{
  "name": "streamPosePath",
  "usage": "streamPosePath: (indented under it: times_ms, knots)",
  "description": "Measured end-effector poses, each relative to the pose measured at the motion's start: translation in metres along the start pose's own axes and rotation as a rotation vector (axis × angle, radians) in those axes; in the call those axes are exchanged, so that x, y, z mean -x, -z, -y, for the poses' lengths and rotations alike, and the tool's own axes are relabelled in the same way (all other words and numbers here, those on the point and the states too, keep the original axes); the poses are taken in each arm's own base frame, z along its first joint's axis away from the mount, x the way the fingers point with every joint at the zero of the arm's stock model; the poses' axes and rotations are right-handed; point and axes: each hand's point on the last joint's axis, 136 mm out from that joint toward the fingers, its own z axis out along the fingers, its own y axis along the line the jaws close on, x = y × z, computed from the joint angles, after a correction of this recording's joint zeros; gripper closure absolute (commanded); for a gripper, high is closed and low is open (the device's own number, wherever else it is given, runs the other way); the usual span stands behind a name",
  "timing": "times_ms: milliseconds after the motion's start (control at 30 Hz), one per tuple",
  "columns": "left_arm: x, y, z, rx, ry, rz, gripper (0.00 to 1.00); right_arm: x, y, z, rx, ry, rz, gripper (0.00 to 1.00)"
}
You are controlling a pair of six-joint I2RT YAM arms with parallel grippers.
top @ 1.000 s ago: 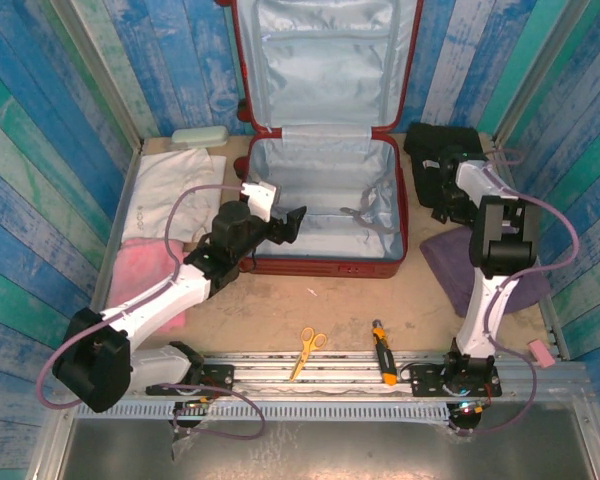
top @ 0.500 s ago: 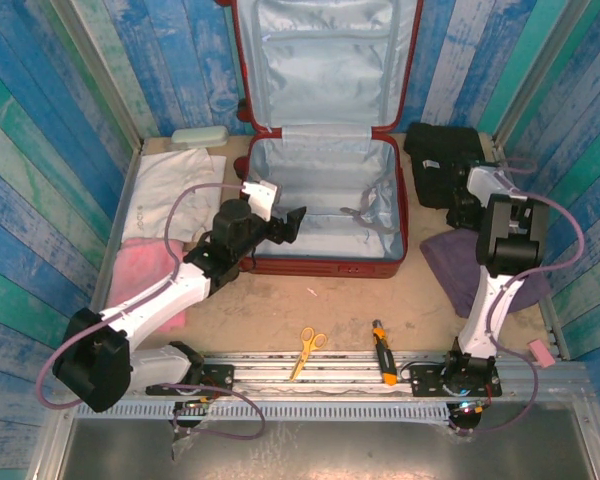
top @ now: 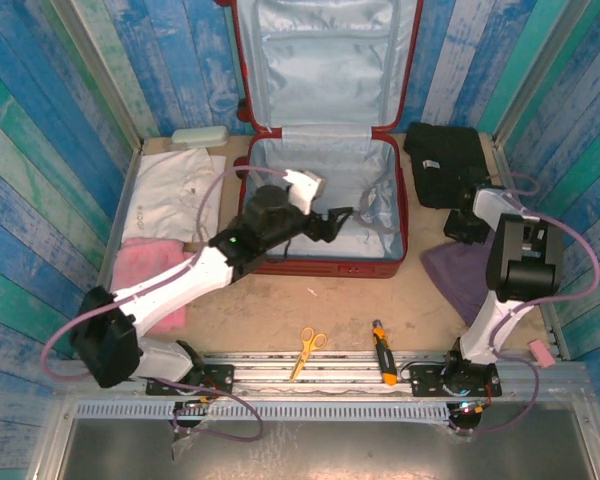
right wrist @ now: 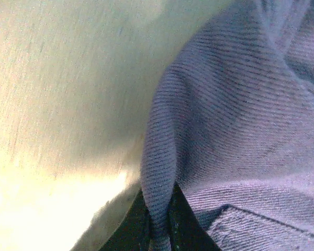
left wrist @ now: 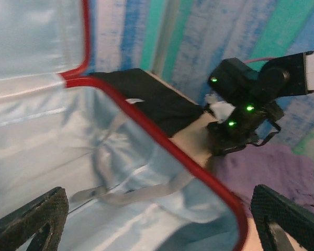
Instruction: Pack the luggage
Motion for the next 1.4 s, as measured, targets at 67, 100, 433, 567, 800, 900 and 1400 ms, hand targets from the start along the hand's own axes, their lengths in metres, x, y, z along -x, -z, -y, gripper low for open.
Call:
streamPosePath:
  times_ms: [67, 100, 433, 567, 800, 900, 1400]
  knots:
    - [0.001, -0.021, 0.026, -0.047, -0.025, -0.025, 0.07, -0.012, 0.009, -0.006, 0.063, 0.022, -0.001, 1.00]
    - [-0.001, -0.030, 0.039, -0.070, -0.036, -0.042, 0.07, -0.015, 0.013, -0.008, 0.088, 0.028, 0.003, 1.00]
    - [-0.036, -0.121, 0.128, -0.233, -0.107, -0.216, 0.07, -0.023, 0.070, -0.024, 0.290, 0.047, 0.126, 0.99]
    - [-0.057, -0.137, 0.142, -0.268, -0.108, -0.285, 0.07, -0.020, 0.087, -0.028, 0.337, 0.046, 0.168, 0.99]
    - [-0.086, -0.143, 0.147, -0.287, -0.085, -0.372, 0.06, -0.023, 0.097, -0.037, 0.406, 0.049, 0.158, 0.99]
    - [-0.095, -0.146, 0.146, -0.287, -0.074, -0.401, 0.07, -0.022, 0.103, -0.042, 0.441, 0.050, 0.157, 0.99]
    - [-0.119, -0.179, 0.134, -0.205, 0.059, -0.515, 0.06, -0.028, 0.146, -0.060, 0.615, 0.070, 0.197, 0.99]
